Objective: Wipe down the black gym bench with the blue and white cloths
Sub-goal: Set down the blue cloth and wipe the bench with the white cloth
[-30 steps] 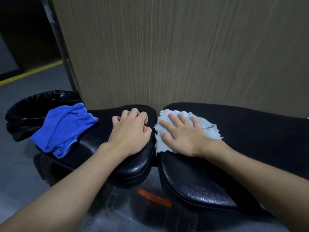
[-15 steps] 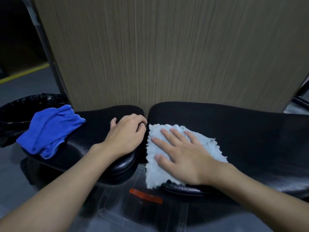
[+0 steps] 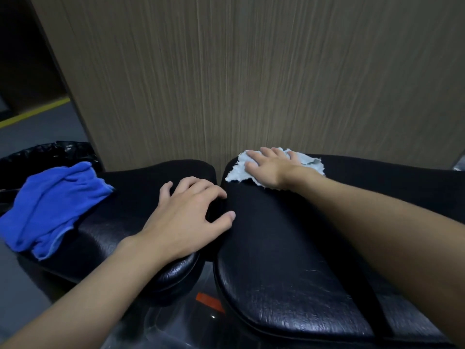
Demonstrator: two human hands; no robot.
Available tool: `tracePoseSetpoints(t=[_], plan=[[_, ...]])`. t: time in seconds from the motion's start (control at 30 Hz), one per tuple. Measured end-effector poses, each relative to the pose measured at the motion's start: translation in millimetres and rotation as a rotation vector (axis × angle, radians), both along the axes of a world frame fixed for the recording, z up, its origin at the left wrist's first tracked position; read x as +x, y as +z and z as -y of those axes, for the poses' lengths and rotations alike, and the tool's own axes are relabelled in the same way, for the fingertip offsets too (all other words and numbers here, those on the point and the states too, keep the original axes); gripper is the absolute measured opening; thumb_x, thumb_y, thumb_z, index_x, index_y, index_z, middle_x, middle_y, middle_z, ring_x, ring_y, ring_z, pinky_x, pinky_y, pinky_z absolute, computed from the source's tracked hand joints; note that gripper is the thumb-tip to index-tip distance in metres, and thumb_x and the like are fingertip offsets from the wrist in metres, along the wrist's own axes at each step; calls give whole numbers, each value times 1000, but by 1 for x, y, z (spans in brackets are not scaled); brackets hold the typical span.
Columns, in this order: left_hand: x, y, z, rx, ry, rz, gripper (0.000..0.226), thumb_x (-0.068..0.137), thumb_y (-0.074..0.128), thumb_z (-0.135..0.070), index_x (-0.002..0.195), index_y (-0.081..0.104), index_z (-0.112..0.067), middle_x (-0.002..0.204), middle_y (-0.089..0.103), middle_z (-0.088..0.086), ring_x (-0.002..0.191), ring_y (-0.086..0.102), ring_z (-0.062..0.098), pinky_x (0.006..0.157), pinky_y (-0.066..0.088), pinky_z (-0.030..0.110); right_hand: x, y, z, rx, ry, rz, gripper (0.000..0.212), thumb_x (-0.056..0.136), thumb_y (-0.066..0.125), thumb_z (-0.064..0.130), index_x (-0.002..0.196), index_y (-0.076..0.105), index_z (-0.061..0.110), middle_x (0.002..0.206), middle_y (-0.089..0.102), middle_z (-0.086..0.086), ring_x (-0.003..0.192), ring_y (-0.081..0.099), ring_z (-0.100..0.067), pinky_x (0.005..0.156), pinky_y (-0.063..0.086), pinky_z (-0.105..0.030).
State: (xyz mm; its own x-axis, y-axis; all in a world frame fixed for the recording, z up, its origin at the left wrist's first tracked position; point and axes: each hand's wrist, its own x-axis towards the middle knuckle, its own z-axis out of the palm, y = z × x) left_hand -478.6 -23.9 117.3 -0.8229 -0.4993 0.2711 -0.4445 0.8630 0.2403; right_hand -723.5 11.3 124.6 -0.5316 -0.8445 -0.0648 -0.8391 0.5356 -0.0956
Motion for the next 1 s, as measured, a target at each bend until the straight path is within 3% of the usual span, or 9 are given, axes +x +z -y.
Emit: tracePoseSetpoints(t=[0.17, 0.33, 0.43, 0.7, 1.0], plan=[[0, 1, 0, 15, -12, -27, 58, 77, 26, -70, 120, 53, -41, 124, 46, -29, 133, 24, 1, 116, 12, 52, 8, -3, -6, -9, -6, -7, 61, 95, 11, 51, 155, 10, 42, 166, 5, 4, 152, -4, -21, 119, -9, -53], [1, 4, -1, 55, -11, -51, 31, 95, 36, -42, 121, 51, -36, 123, 49, -24, 132, 28, 3, 116, 12, 51, 48, -4, -56, -37, 102, -15, 61, 96, 10, 56, 155, 9, 40, 166, -1, 1, 151, -10, -20, 119, -9, -53], [2, 4, -2, 75, -5, -40, 25, 95, 36, -37, 117, 48, -34, 122, 51, -21, 131, 30, 6, 116, 12, 51, 79, -2, -97, -31, 166, -22, 61, 98, 9, 56, 156, 5, 39, 166, -4, 1, 151, -11, -20, 119, -8, -52], [2, 8, -13, 42, -39, -29, 26, 96, 39, -38, 117, 54, -32, 122, 52, -22, 126, 41, 6, 114, 20, 50, 132, 0, -183, 4, 291, -47, 61, 98, 6, 60, 154, -6, 42, 165, -13, 6, 149, -20, -15, 120, -11, -48], [-6, 3, -26, 11, -19, 112, 44, 97, 25, -48, 132, 42, -29, 141, 39, -16, 141, 22, 10, 117, 8, 56, 89, 2, -155, -15, 248, 21, 61, 96, 11, 62, 154, 3, 47, 165, -8, 10, 150, -15, -9, 120, -10, -44]])
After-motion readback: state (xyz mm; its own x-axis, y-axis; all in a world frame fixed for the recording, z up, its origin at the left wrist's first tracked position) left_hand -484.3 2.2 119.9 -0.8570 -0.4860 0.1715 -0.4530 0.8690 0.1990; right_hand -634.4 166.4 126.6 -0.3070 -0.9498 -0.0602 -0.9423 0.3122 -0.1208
